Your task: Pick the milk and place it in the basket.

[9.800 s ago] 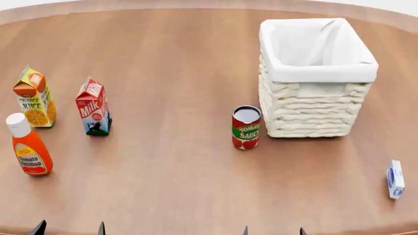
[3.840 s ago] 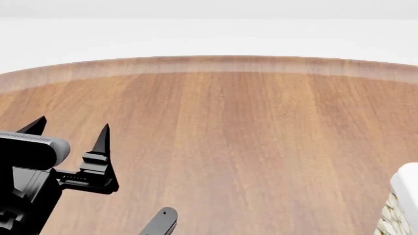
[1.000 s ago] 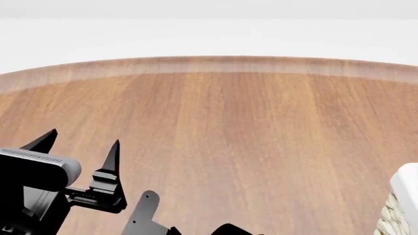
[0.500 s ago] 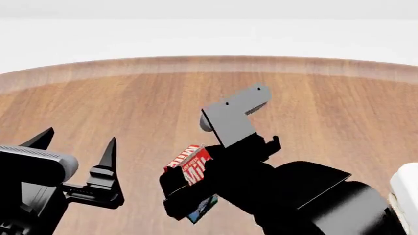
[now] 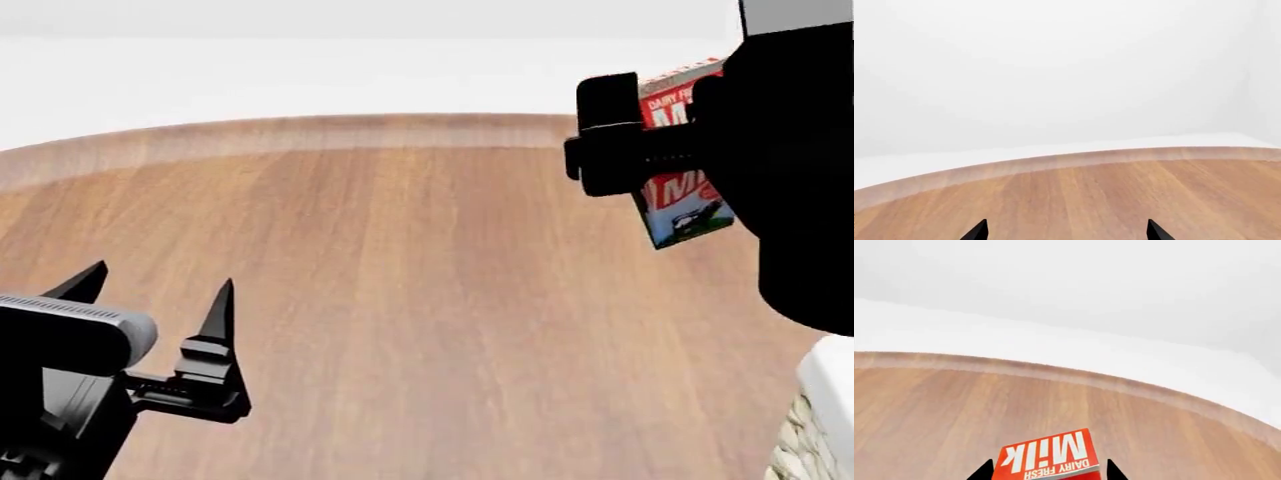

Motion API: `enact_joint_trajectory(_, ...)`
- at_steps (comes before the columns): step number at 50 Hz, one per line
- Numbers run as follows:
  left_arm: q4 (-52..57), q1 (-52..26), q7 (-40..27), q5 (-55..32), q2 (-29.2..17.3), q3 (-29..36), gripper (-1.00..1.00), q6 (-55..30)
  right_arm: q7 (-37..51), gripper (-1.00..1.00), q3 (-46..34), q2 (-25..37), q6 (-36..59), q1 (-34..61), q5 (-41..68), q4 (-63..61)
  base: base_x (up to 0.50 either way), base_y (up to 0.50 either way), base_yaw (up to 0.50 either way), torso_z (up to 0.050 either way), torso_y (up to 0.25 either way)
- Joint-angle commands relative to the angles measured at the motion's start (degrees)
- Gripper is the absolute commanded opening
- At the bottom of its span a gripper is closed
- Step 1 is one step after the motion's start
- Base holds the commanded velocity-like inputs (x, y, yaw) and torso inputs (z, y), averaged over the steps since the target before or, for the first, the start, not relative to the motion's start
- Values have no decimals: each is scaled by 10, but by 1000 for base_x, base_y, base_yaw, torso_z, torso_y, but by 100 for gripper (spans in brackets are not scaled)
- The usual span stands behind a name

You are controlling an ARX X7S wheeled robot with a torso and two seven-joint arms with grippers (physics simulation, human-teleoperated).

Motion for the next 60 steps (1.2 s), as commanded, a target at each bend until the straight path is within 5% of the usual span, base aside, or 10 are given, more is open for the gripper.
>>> enact_joint_trajectory(1, -2, 0, -3, -3, -2, -1, 100, 1, 112, -100, 58, 59, 4, 39, 24, 9, 0, 0, 0, 0, 0)
enact_joint_trajectory(14, -13, 3, -3, 0, -3, 3, 100, 10, 223, -100, 136, 109, 19, 18, 67, -3, 0, 0, 0, 0, 2)
enact_joint_trajectory(26, -17, -1, -5, -3, -3, 6, 100, 10, 398, -100, 185, 154, 20, 6, 220, 28, 0, 0, 0, 0, 1)
enact_joint_trajectory(60, -31, -2, -7, -5, -7, 11, 100, 21, 436, -100, 246, 220, -59, -122, 239, 14, 0, 0, 0, 0, 2)
